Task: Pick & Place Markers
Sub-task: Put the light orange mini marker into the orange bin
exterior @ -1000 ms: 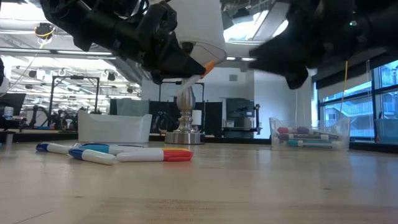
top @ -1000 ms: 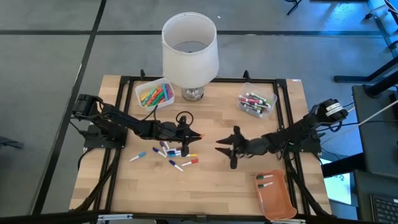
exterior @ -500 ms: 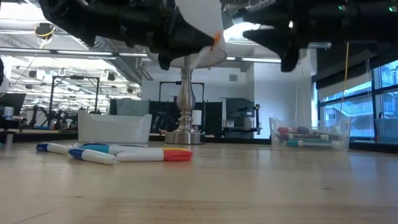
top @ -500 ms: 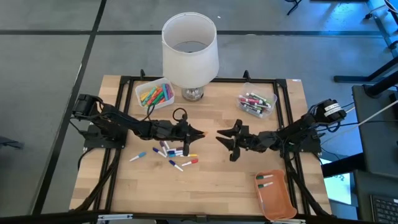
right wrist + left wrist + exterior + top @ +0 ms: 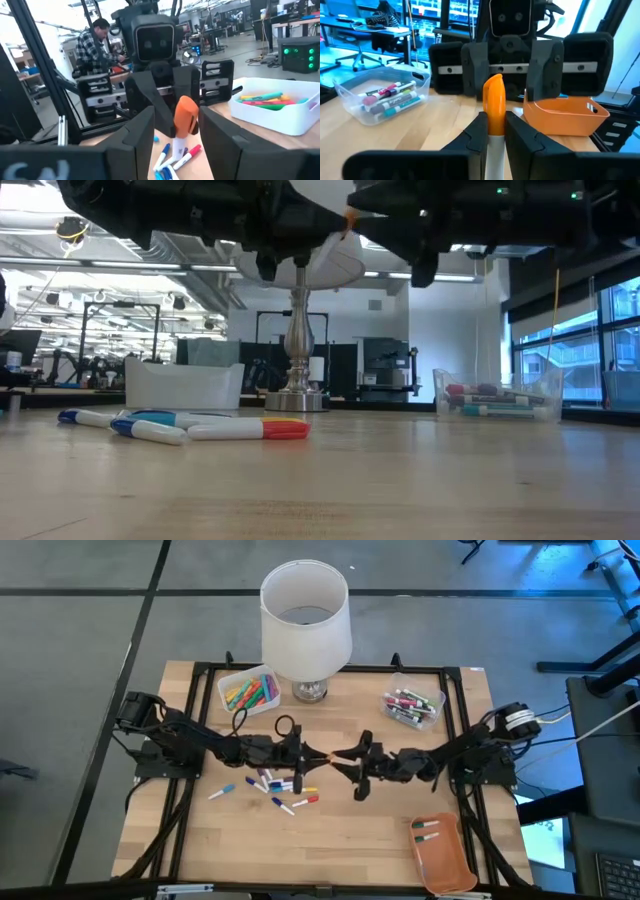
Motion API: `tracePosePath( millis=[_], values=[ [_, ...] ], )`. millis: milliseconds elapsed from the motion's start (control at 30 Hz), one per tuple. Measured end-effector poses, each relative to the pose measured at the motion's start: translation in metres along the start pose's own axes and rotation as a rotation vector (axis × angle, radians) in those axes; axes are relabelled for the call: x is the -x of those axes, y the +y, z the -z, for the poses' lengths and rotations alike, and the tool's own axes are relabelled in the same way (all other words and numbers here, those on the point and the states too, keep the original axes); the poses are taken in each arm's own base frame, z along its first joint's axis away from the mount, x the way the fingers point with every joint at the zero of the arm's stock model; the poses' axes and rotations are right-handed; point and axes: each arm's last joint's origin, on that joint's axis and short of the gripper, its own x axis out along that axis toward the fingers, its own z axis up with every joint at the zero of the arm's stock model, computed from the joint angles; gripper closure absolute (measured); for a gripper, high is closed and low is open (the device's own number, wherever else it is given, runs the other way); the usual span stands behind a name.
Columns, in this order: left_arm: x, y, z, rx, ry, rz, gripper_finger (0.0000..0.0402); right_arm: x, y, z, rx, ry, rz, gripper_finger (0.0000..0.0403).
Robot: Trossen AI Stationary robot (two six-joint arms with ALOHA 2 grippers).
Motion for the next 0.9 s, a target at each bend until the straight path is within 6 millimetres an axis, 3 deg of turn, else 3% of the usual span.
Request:
tracePosePath(
  millis=[300, 533, 733, 900],
  values=[
    [0.000, 0.000, 0.000, -0.001, 0.002, -0.005, 0.0361, -0.022, -0.003, 0.005, 0.015, -0.006, 0.029, 0.0255],
    [0.001, 0.000, 0.002, -0.009, 0.010, 0.001, 0.0360, -0.024, -0.002, 0.006, 0.002, -0.011, 0.029, 0.0314],
    [0.001, 0.000, 0.001, -0.002, 0.005, 0.002, 0.0357, -0.025, -0.001, 0.004, 0.000, -0.030, 0.023, 0.0321],
    [0.000, 0.000, 0.001, -0.002, 0.007, 0.018, 0.0358, -0.026, 0.000, 0.003, -0.002, -0.032, 0.006, 0.0351]
  ],
)
